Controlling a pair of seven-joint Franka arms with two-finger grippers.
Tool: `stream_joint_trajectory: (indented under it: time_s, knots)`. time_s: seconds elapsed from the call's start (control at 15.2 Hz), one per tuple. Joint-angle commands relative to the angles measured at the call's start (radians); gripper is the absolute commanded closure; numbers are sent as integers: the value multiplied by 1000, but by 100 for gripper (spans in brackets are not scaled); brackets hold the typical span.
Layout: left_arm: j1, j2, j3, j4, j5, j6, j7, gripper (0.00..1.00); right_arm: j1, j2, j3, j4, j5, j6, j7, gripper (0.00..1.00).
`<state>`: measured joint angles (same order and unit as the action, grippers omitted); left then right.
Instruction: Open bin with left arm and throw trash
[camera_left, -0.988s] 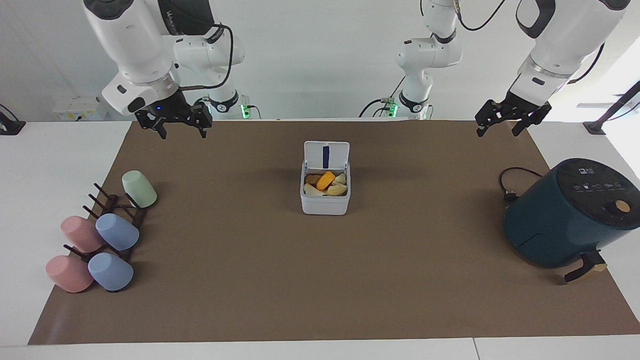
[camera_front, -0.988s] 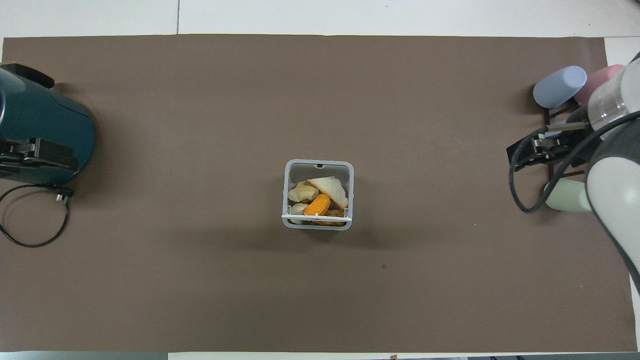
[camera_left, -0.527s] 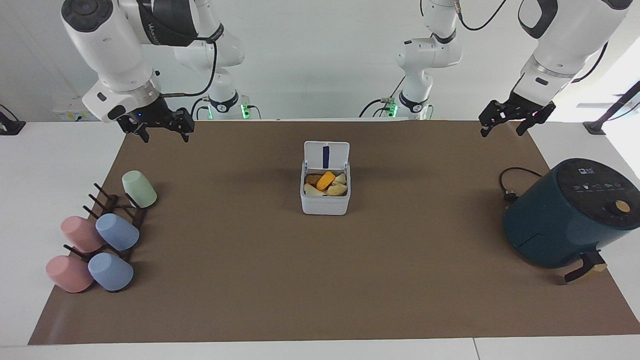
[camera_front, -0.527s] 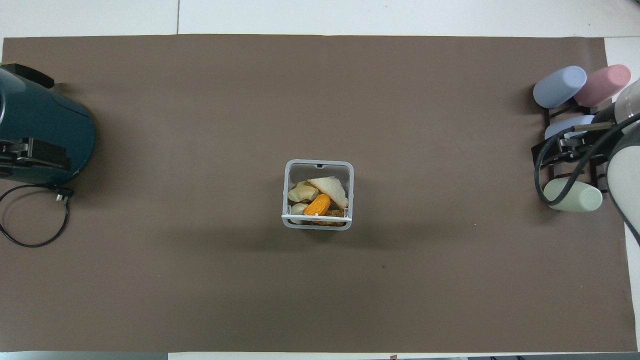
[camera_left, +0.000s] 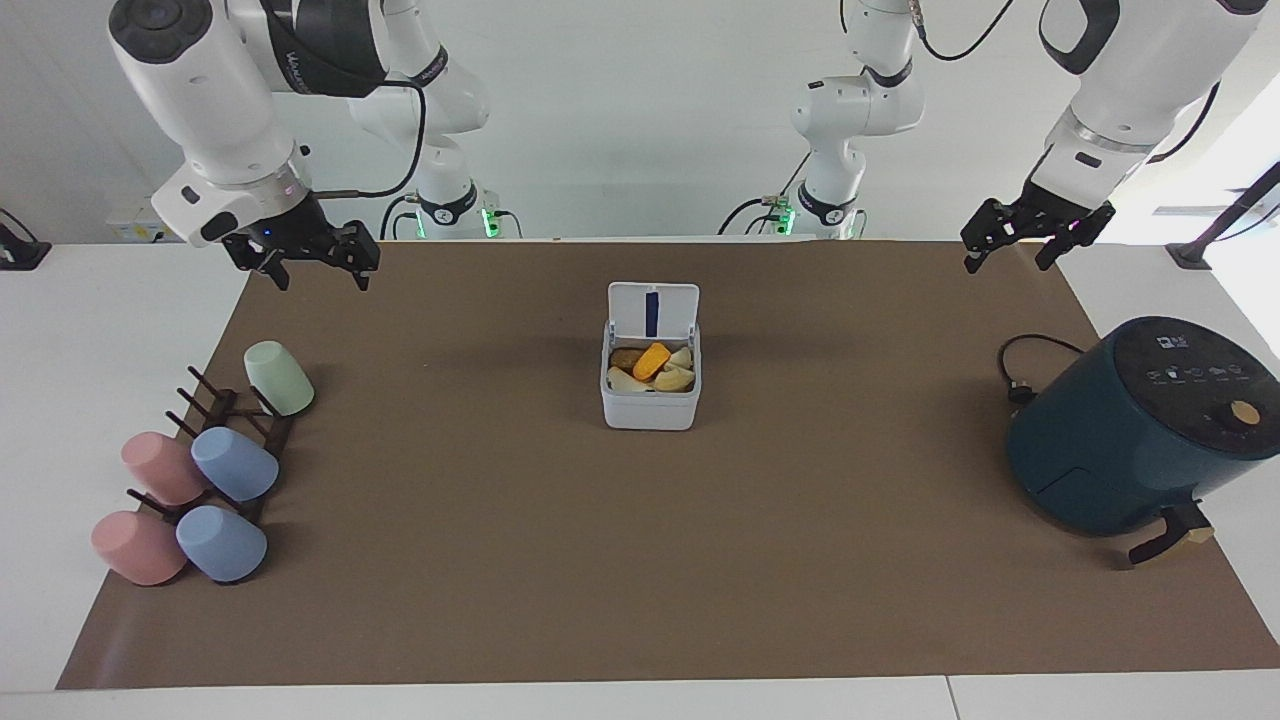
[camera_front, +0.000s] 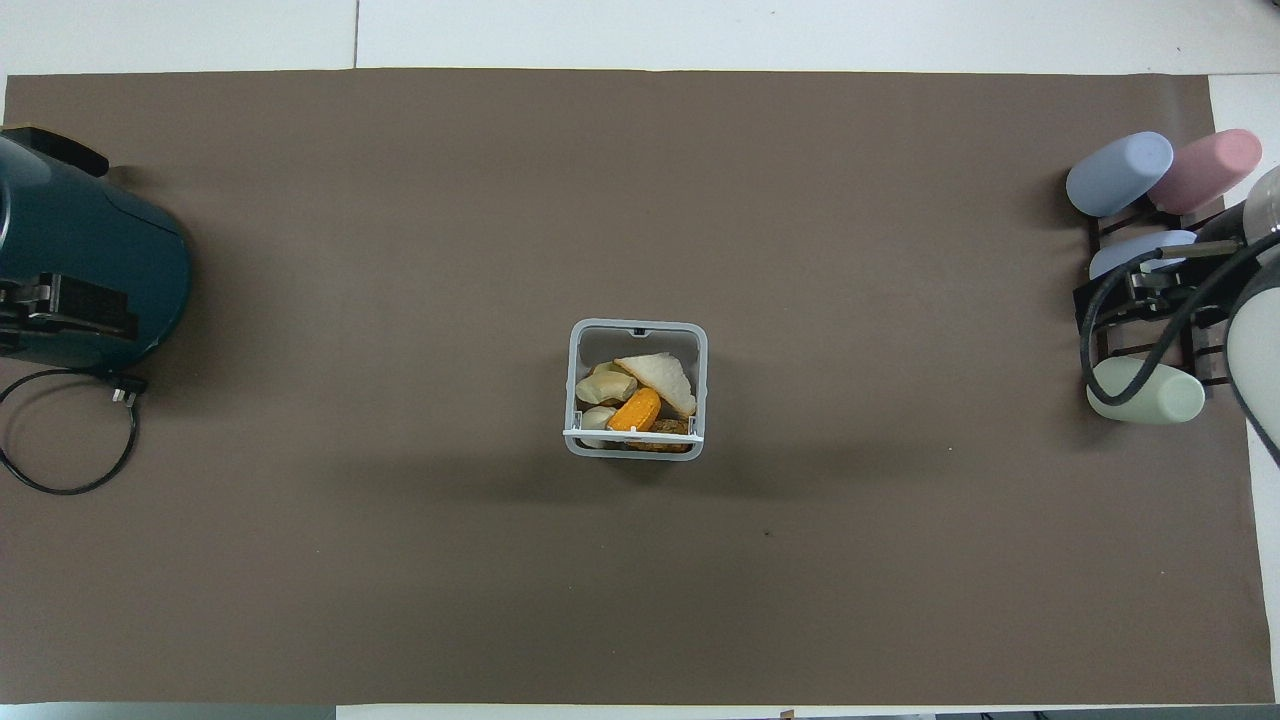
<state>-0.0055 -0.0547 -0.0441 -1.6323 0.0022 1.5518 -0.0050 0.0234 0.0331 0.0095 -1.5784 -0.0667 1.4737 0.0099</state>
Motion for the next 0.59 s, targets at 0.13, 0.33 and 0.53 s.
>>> stream_joint_trajectory:
  time_s: [0.13, 0.33, 0.53]
  knots:
    - [12, -1, -10, 12, 21, -10, 19, 0, 0, -35, -2, -38, 1, -16, -19, 0]
    - [12, -2, -10, 11, 21, -7, 60, 0, -5, -35, -3, -41, 1, -13, -27, 0]
    - [12, -2, -10, 11, 21, -6, 89, 0, -8, -35, -3, -40, 1, -4, -31, 0]
